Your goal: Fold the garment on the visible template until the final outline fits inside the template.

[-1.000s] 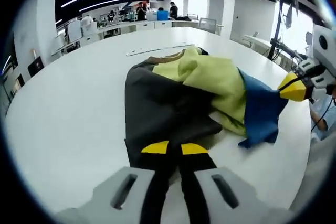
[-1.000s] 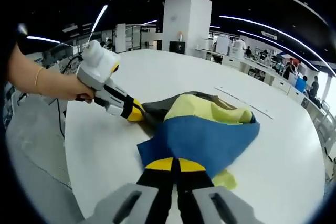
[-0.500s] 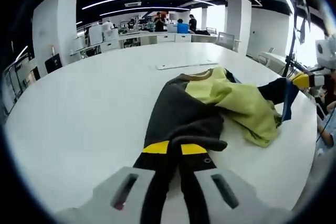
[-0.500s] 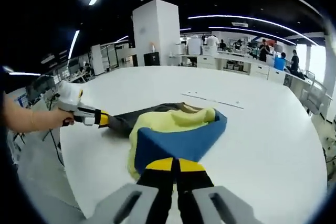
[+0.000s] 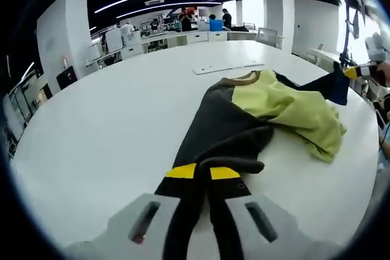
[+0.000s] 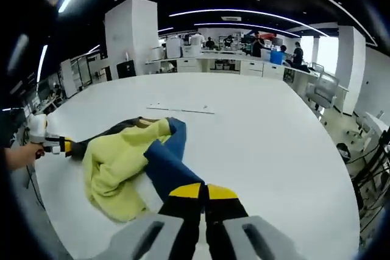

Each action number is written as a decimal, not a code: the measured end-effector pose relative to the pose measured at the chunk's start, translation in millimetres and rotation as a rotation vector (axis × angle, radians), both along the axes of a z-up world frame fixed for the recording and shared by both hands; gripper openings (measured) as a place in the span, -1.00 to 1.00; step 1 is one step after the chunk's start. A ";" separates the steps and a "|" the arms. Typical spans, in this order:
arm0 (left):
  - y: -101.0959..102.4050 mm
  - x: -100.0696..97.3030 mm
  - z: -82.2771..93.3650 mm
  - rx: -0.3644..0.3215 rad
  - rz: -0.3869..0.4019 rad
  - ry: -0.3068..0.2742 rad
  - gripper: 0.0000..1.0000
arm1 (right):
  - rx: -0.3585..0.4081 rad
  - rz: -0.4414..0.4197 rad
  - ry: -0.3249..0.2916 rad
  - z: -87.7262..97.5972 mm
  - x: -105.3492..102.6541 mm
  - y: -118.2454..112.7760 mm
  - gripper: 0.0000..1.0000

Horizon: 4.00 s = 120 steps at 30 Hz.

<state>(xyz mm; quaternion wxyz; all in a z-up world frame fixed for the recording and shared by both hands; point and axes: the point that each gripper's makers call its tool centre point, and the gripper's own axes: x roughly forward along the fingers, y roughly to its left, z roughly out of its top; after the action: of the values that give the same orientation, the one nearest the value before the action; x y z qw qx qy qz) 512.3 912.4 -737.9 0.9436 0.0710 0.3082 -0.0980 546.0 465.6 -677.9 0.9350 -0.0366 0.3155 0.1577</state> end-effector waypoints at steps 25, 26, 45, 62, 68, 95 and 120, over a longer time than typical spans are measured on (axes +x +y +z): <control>41.9 62.0 -8.3 0.141 0.007 0.025 -0.95 | -0.034 -0.200 0.077 -37.4 16.3 -81.9 -1.00; 44.3 63.3 -8.7 0.148 0.009 0.029 -0.95 | -0.039 -0.198 0.078 -37.4 16.1 -82.3 -1.00; 73.0 71.1 -7.7 0.170 0.075 0.029 -0.89 | -0.102 -0.221 0.093 -40.8 12.3 -106.1 -1.00; 63.6 36.6 21.3 0.033 0.097 -0.058 0.38 | 0.024 0.049 0.074 -12.6 1.9 -13.0 0.04; 48.5 20.9 34.3 0.013 0.052 -0.090 0.67 | 0.026 0.188 0.071 -11.9 -13.0 26.8 0.26; -54.7 -32.7 51.8 -0.050 -0.191 -0.127 0.78 | 0.036 0.437 0.100 -44.5 -53.5 105.5 0.17; -147.4 -37.7 -12.0 -0.142 -0.351 0.012 -0.27 | -0.021 0.474 0.158 -84.9 -60.6 117.9 -0.54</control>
<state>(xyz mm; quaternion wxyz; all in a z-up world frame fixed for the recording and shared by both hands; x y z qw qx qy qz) 474.5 765.0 -749.9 0.9127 0.0566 0.2892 -0.2831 485.4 583.4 -762.8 0.8439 -0.1070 0.3719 0.3717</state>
